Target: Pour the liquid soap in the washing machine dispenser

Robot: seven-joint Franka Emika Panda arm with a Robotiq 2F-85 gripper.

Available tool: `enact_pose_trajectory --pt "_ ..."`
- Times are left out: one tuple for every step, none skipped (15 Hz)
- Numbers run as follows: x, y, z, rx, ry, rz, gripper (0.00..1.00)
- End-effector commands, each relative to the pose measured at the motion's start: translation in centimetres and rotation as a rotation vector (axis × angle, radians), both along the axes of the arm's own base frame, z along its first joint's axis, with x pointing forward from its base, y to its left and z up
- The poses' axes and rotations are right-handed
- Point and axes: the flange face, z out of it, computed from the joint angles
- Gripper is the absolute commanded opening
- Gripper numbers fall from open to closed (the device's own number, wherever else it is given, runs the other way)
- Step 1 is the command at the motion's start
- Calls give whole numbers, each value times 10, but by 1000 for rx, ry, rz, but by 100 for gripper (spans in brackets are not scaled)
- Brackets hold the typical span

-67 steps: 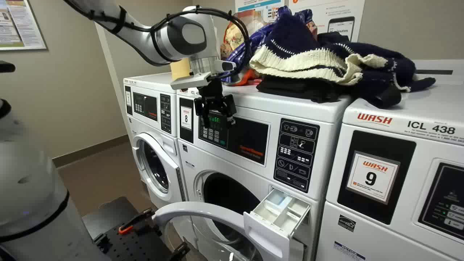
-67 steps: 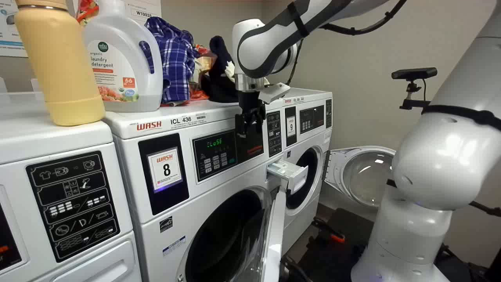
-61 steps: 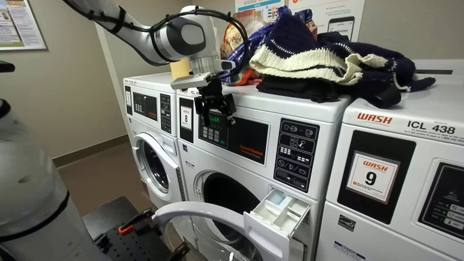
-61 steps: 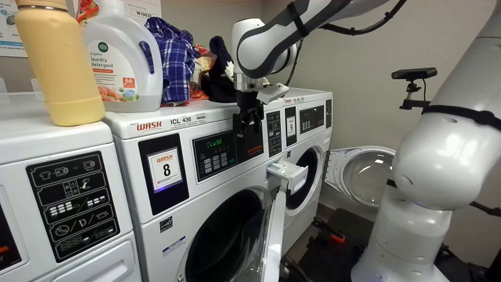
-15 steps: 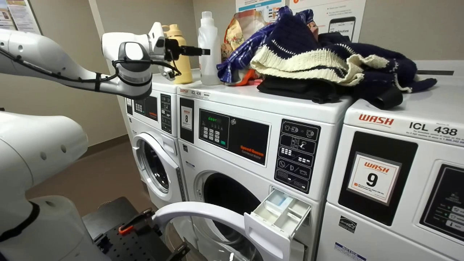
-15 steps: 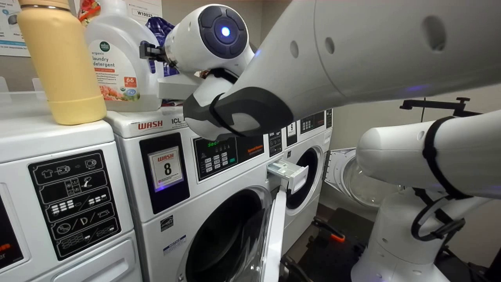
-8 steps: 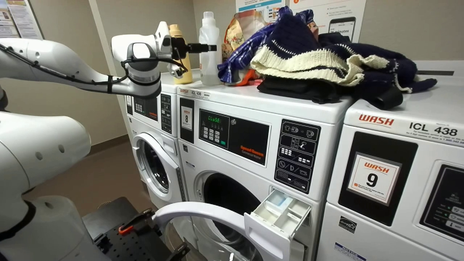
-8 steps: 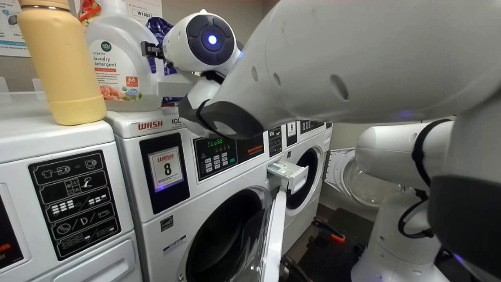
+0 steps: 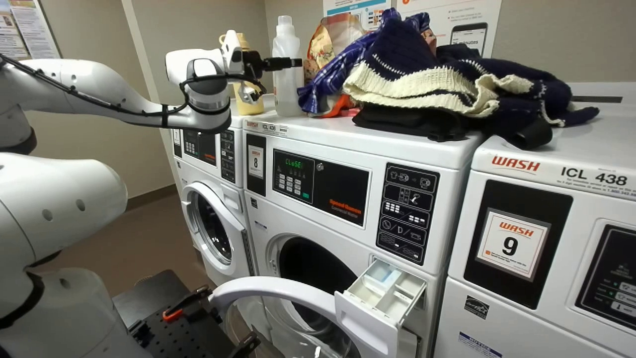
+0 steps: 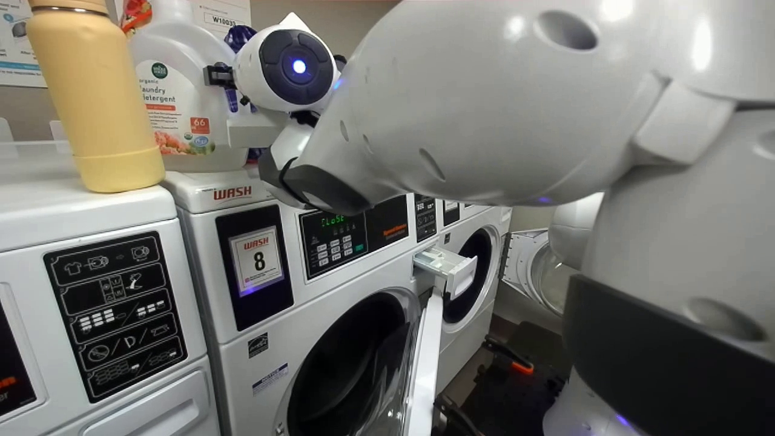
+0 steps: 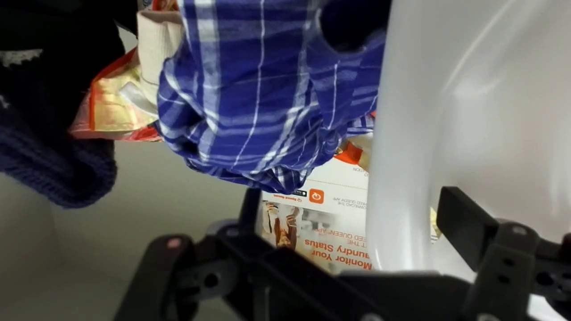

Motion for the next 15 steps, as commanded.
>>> enact_pose_trajectory --pt "18 3 4 -36 0 -13 100" --pt "21 2 4 -38 1 -14 100" --pt "25 1 5 -43 4 -14 100" --pt "27 1 5 -47 7 -12 100" --pt "30 0 5 -55 11 -14 100" --pt "32 0 5 -60 13 -15 100" --pt "33 -2 5 -64 13 -15 96" --pt "34 -2 5 -74 14 -17 74" --pt "35 -2 6 -80 16 -16 72" --pt "35 -3 6 -85 16 -16 69" --pt "35 -3 5 -92 19 -14 63" --pt "35 -3 5 -95 20 -14 53" --pt "34 -4 4 -97 21 -13 46" --pt "34 -5 4 -95 24 -12 39" --pt "33 -5 3 -96 25 -13 31"
